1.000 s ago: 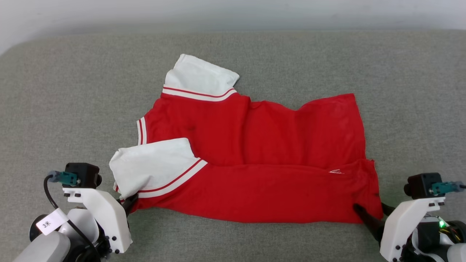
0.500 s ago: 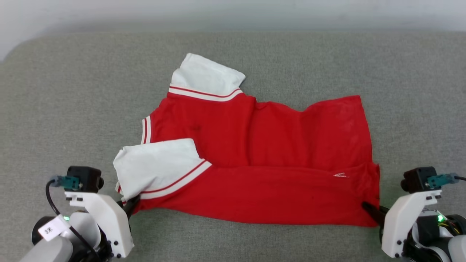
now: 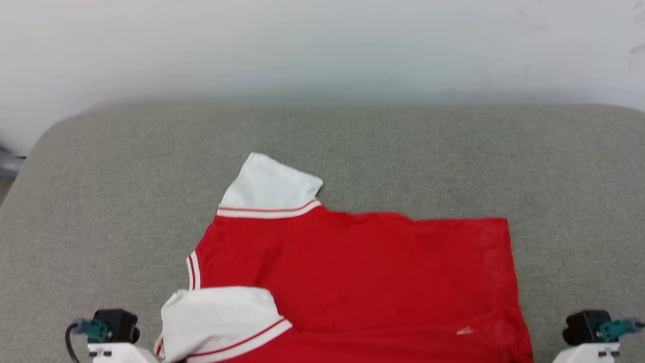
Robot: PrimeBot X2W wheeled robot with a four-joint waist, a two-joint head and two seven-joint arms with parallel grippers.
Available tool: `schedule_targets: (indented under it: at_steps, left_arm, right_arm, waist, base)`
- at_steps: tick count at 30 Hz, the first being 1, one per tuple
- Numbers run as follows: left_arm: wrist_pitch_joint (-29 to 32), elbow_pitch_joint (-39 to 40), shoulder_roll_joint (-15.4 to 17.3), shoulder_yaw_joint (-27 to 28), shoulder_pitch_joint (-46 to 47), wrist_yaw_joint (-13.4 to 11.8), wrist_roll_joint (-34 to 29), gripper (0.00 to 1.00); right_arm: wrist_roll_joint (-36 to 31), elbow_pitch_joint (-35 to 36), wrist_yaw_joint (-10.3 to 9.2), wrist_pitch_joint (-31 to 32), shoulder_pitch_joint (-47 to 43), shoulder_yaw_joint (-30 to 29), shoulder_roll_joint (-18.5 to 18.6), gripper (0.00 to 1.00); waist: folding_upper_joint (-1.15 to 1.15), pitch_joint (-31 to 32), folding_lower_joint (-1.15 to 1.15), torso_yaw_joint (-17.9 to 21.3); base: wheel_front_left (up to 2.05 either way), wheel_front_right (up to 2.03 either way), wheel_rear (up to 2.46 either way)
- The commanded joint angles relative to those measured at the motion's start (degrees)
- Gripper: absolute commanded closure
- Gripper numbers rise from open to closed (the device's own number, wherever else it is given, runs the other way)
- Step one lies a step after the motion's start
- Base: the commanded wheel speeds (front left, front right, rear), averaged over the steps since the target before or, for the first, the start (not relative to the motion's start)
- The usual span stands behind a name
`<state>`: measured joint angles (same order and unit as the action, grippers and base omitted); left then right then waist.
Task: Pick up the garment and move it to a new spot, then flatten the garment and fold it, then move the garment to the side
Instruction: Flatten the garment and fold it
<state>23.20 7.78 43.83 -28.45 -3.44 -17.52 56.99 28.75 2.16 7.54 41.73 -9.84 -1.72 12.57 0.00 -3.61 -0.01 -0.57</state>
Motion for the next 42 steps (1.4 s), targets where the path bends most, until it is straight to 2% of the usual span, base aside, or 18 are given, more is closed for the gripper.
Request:
schedule_targets:
  at_steps: [1, 5, 10, 11, 12, 13, 18, 20, 25, 28, 32, 38, 42]
  left_arm:
    - [-0.3, 0.3, 0.5, 0.6, -1.1, -0.5, 0.4, 1.00]
    - [-0.7, 0.4, 0.0, 1.0, -4.9, -1.1, 2.5, 1.00]
    - [-2.6, -2.6, -2.7, 1.0, -5.0, 0.7, 4.0, 1.00]
    - [-2.7, -3.6, -3.6, 0.9, -4.4, 1.0, 4.3, 0.72]
    - [-2.7, -4.3, -4.2, 0.6, -3.9, 1.5, 4.5, 0.33]
    - [-3.1, -5.3, -4.6, 0.5, -3.4, 1.7, 4.3, 0.00]
    - [-5.2, -7.6, -5.5, 0.7, -1.0, 2.9, 2.8, 0.00]
    - [-6.6, -7.5, -5.3, 1.1, 0.0, 2.6, 1.7, 0.00]
    - [-10.4, -6.0, -5.3, 1.7, 3.8, 1.3, -2.8, 0.00]
    - [-12.0, -5.4, -5.9, 1.7, 7.0, 0.7, -5.1, 0.00]
    - [-14.1, -6.3, -6.7, 2.0, 11.7, 0.4, -7.8, 0.00]
    - [-12.9, -10.9, -7.6, 1.9, 21.0, 3.0, -8.8, 0.00]
    - [-9.5, -14.8, -6.9, 1.9, 27.8, 5.3, -8.2, 0.00]
  right_arm:
    - [-0.4, 0.5, -0.11, 0.1, -1.3, -0.6, -0.3, 1.00]
    - [-1.1, 1.5, -0.11, 0.0, -4.7, -2.1, -1.9, 1.00]
    - [-1.9, -0.6, -0.11, -2.7, -4.9, -3.2, -4.1, 1.00]
    - [-2.3, -1.0, -0.11, -3.8, -4.3, -3.5, -4.3, 1.00]
    - [-2.6, -1.7, -0.11, -4.6, -4.1, -3.5, -4.5, 0.50]
    - [-2.6, -2.1, -0.11, -5.6, -3.9, -3.4, -4.8, 0.00]
    - [-4.4, -1.6, -0.09, -13.3, -1.9, -3.5, -5.1, 0.00]
    - [-6.0, -0.8, -0.09, -17.2, -1.4, -2.5, -4.5, 0.00]
    - [-10.2, 1.5, -0.09, -27.7, 1.5, -3.3, -6.1, 0.00]
    - [-12.5, 3.1, -0.09, -31.6, 3.0, -3.4, -7.1, 0.00]
    - [-14.3, 6.4, -0.09, -34.4, 5.9, -2.5, -7.9, 0.00]
    - [-16.1, 11.0, -0.09, -36.2, 10.1, -1.8, -8.8, 0.00]
    - [-16.7, 12.3, -0.09, -36.7, 12.0, -1.5, -9.2, 0.00]
  waist:
    - [0.00, 1.0, 0.01, 0.2]
    - [0.00, 1.9, 0.01, 0.3]
    - [0.00, 1.8, 0.01, 0.3]
    - [0.00, 1.7, 0.01, 0.3]
    - [0.00, 1.6, 0.01, 0.3]
    - [0.00, 1.6, 0.01, 0.4]
    - [0.00, 1.5, 0.01, 0.7]
    - [0.00, 1.5, 0.01, 0.9]
    - [0.00, 1.2, 0.01, 1.5]
    - [0.00, 0.4, 0.01, 2.1]
    - [0.00, -2.0, 0.01, 3.4]
    - [0.00, -7.8, 0.01, 5.7]
    - [0.00, -11.4, 0.01, 7.3]
  base:
    - [0.00, 0.00, 0.00]
    - [0.00, 0.00, 0.00]
    - [0.00, 0.00, 0.00]
    - [0.00, 0.00, 0.00]
    - [0.00, 0.00, 0.00]
    - [0.00, 0.00, 0.00]
    - [0.00, 0.00, 0.00]
    - [0.00, 0.00, 0.00]
    - [0.00, 0.00, 0.00]
    - [0.00, 0.00, 0.00]
    - [0.00, 0.00, 0.00]
    - [0.00, 0.00, 0.00]
    - [0.00, 0.00, 0.00]
